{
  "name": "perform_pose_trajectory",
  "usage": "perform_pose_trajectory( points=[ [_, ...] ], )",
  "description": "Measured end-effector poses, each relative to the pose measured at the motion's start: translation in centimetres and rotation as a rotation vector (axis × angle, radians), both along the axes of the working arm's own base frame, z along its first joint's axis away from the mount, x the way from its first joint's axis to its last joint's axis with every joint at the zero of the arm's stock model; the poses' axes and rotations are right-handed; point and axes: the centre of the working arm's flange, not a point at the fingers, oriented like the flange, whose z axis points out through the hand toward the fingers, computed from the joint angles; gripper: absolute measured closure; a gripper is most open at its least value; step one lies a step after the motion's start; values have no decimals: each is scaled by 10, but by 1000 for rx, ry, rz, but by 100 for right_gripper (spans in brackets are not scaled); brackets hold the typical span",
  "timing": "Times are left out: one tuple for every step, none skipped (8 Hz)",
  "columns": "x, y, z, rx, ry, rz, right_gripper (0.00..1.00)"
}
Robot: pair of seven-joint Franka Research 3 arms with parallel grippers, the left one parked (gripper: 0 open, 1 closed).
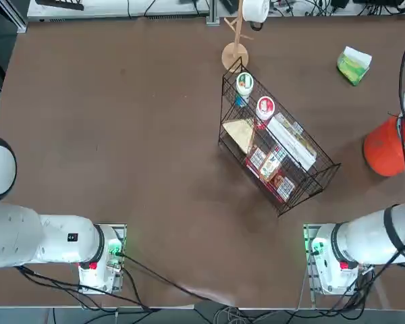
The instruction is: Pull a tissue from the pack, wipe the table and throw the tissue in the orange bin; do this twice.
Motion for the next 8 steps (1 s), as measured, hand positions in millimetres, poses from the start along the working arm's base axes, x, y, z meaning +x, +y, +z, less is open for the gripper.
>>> perform_pose_trajectory(
  points=[
    [-6, 10, 3, 4, 3, -2, 0],
    [-14, 15, 5, 1, 7, 5, 0],
    [-24, 18, 5, -7, 14, 11, 0],
    [-31, 24, 3, -15, 20, 22, 0],
    [-35, 30, 2, -18, 24, 33, 0],
    [-35, 32, 1, -27, 26, 47, 0],
    [-35, 30, 0, -43, 27, 78, 0],
    [-35, 27, 0, -54, 27, 101, 0]
  ],
)
